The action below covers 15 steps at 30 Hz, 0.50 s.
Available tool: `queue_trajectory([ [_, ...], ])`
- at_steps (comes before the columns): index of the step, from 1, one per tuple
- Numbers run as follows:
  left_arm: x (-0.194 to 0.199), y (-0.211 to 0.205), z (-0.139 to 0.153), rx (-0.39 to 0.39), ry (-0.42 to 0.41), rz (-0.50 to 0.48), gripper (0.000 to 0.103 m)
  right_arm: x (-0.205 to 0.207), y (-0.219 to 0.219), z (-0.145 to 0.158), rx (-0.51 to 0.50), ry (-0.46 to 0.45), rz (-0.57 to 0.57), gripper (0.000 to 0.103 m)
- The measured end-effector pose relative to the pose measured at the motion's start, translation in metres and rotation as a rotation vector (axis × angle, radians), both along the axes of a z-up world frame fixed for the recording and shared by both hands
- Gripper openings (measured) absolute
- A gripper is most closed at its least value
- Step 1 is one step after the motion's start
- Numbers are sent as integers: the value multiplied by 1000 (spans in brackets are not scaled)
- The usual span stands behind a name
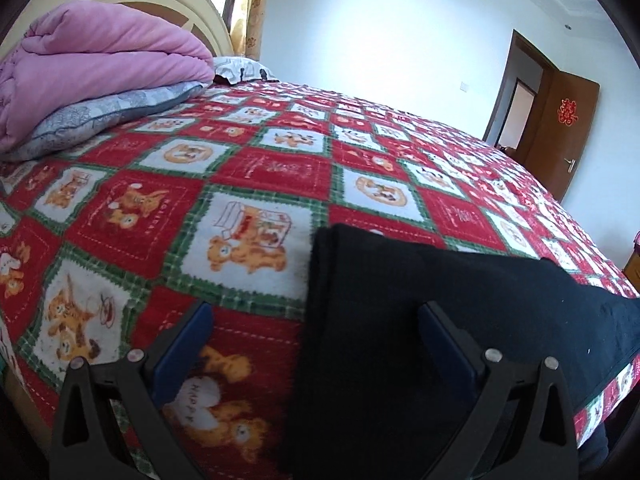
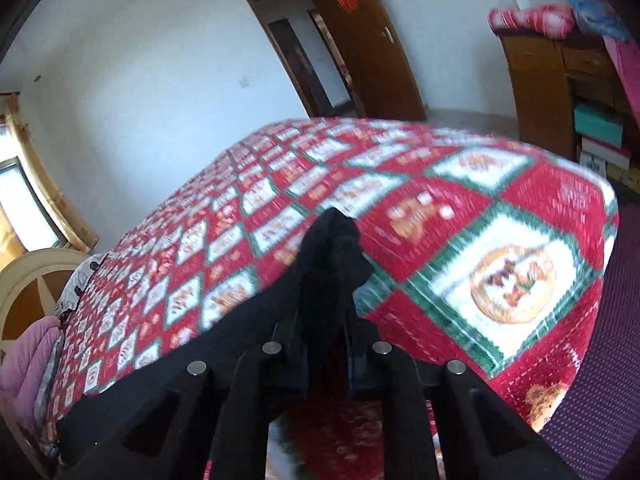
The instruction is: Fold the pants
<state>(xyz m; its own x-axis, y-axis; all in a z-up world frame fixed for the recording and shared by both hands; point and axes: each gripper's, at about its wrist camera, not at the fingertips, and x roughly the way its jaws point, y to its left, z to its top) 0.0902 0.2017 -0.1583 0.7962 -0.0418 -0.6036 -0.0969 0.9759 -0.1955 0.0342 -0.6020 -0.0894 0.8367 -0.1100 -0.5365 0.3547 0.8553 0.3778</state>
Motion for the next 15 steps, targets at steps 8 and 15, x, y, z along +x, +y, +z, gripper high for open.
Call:
queue_trajectory([
  [8,-7,8,-1,-10,-6,24,103,4,113,75,-302,-160,164,11],
  [15,-8,6,-3,-7,-13,23,103,26,260,75,-536,-162,474,11],
])
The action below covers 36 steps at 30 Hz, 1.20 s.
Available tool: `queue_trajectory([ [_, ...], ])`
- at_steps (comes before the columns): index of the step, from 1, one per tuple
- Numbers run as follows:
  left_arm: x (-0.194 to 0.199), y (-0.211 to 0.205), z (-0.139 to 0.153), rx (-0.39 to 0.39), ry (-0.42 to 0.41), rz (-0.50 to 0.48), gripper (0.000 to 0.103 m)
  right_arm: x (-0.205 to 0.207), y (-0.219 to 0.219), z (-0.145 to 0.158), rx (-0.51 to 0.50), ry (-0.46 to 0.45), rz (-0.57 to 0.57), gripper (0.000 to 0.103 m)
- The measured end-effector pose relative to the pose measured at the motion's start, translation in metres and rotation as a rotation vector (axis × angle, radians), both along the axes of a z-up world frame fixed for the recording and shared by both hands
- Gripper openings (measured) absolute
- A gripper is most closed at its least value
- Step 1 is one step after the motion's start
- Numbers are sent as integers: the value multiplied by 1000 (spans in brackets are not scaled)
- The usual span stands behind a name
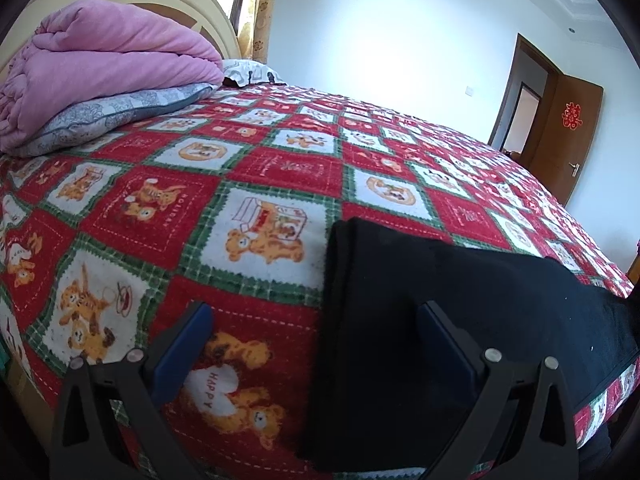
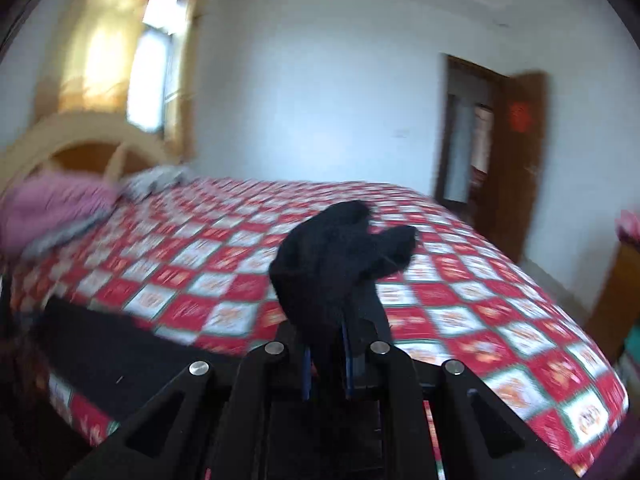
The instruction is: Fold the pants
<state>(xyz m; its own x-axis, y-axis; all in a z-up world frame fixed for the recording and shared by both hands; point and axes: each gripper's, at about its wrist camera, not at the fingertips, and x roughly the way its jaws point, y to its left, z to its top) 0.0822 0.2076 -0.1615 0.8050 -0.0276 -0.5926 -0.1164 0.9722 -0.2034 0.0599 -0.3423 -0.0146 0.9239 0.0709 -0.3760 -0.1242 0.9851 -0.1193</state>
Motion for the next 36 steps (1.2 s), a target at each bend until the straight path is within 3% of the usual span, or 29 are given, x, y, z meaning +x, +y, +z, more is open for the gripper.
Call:
queue_trajectory([
  [6,0,0,0,0,-1,0,103,17,103,-73,-217,109,162,11],
  [13,0,-1,0,4,4,4,103,22,163,-164,-488,184,139,11],
  [16,1,-1,1,-1,21,0,103,23,158,-167,-514,180,119,11],
  [20,-4,-1,4,-13,25,7,103,24,144,-136,-427,110,63,11],
  [22,-5,-1,3,-4,27,14,103,31,142,-137,-405,136,67,11],
  [24,-5,0,3,-1,29,21,103,43,152,-161,-449,258,128,11],
  [27,-9,3,5,-1,21,30,103,29,169,-178,-586,174,134,13],
  [31,-8,6,-2,-24,49,26,103,31,173,-174,-613,181,133,13],
  [33,-11,5,-4,-36,40,36,103,23,179,-176,-676,153,148,19],
  [34,-11,3,-4,-31,42,39,103,14,184,-177,-704,132,180,31],
  [35,-12,1,-4,-32,43,39,103,4,188,-177,-724,113,235,49],
  [36,-12,0,-4,-36,47,35,103,-3,191,-177,-729,111,278,52],
])
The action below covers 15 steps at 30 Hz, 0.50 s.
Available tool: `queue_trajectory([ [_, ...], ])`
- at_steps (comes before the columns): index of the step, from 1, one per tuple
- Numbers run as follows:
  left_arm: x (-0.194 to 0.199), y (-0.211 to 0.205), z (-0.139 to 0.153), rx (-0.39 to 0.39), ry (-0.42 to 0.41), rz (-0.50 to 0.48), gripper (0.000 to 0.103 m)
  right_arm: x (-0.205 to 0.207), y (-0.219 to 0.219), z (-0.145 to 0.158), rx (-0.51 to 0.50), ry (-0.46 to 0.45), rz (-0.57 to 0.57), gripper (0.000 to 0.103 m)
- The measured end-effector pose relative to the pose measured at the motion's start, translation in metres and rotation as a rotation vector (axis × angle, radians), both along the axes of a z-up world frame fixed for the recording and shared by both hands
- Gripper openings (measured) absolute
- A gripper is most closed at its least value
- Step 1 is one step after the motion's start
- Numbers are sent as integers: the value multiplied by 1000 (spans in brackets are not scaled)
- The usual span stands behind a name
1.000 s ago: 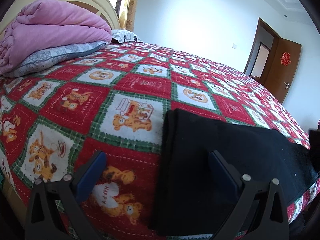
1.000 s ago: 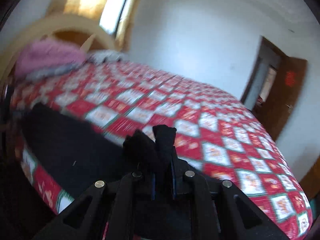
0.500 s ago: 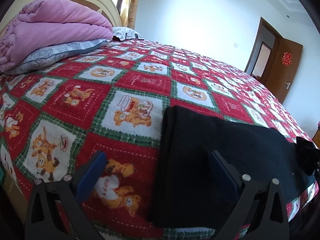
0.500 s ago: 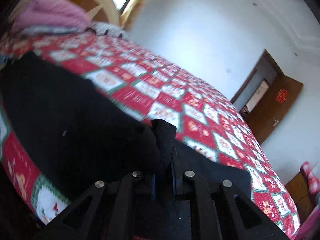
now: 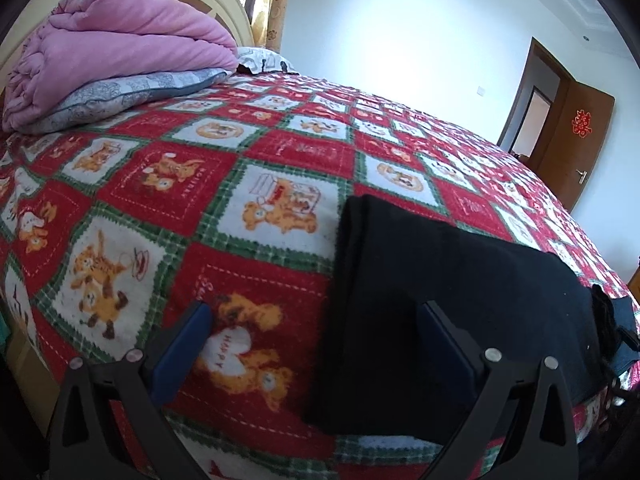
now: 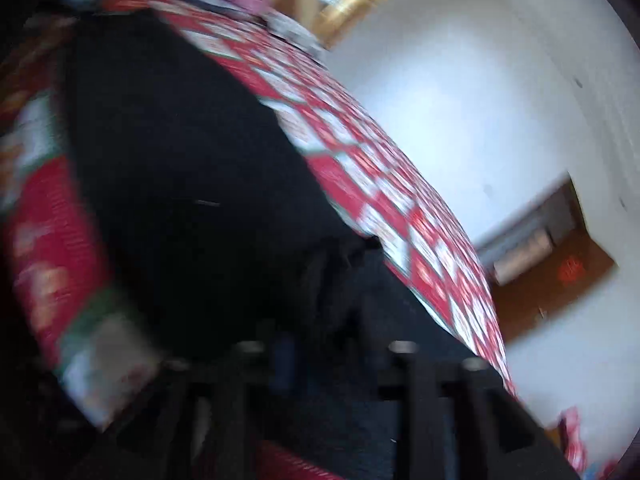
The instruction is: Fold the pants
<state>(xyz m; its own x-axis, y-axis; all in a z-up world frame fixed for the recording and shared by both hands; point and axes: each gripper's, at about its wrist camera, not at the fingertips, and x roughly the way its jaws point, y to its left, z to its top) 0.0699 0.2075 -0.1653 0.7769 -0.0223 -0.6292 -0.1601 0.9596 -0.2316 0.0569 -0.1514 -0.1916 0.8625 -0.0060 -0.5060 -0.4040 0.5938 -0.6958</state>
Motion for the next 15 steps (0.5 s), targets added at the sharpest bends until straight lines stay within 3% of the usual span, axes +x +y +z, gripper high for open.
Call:
queue_trajectory([
  [3,-3,-7,1,4,7,-28,103,-17,2,7,33,12,45,52],
  [10,-4,-18,-2,48,22,-44,100,-16,-14,34,135,40,20,52],
  [13,-5,-22,1,54,34,-48,85,-11,-24,41,183,57,-3,52],
  [14,-5,-26,3,58,38,-62,70,-8,-27,44,199,62,-15,52],
  [15,-4,-32,6,67,45,-74,62,-10,-28,45,211,61,-25,52],
])
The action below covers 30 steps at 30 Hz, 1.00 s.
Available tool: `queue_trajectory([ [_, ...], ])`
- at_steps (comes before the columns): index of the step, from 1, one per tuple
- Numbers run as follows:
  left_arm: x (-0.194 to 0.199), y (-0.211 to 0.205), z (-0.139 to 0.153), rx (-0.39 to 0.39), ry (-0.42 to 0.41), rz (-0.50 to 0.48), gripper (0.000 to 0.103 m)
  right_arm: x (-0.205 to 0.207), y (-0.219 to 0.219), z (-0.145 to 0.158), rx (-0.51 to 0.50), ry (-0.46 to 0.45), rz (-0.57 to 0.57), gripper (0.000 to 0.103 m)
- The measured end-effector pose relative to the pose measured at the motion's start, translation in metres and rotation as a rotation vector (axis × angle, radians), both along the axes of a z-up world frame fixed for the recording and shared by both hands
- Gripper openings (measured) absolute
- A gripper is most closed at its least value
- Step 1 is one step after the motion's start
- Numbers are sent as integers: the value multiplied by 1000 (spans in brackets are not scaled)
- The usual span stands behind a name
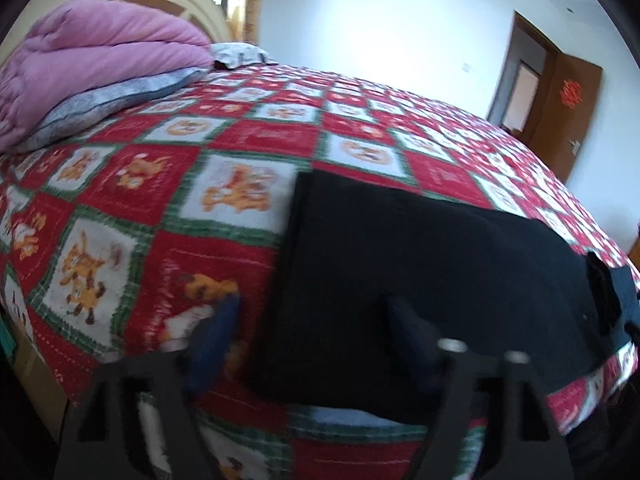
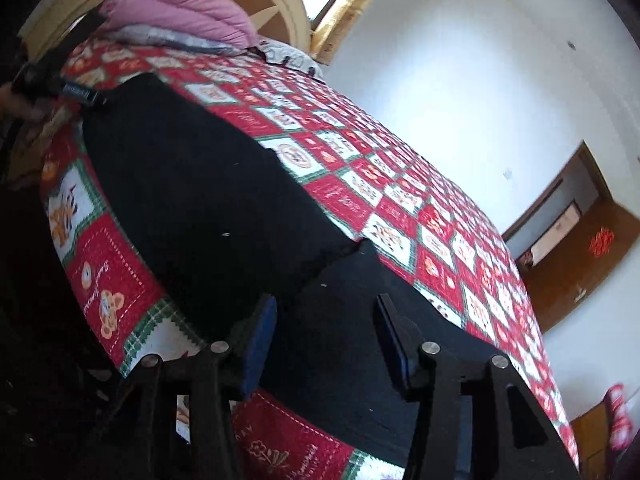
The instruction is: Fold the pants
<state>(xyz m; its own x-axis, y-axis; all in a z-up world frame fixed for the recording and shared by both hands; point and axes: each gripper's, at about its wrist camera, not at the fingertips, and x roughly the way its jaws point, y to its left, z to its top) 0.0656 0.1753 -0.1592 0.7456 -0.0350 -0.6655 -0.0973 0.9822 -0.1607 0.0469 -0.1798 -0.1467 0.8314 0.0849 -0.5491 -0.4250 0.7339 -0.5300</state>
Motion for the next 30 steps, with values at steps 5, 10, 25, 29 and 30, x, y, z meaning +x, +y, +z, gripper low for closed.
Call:
queue_trajectory([
  [5,-2,0,6,-29,17,22,41,1,-25,14,97,1,-93,52],
  [10,-7,2,27,-159,1,-43,22,11,-71,34,262,30,-247,52],
  [25,-8,-110,160,-262,-274,-355,21,28,-216,39,526,32,-749,53],
  [29,3,-175,182,-241,-290,-500,21,20,-236,45,556,20,-786,53],
  [30,6,-190,184,-241,-286,-531,21,17,-240,47,557,13,-791,53],
])
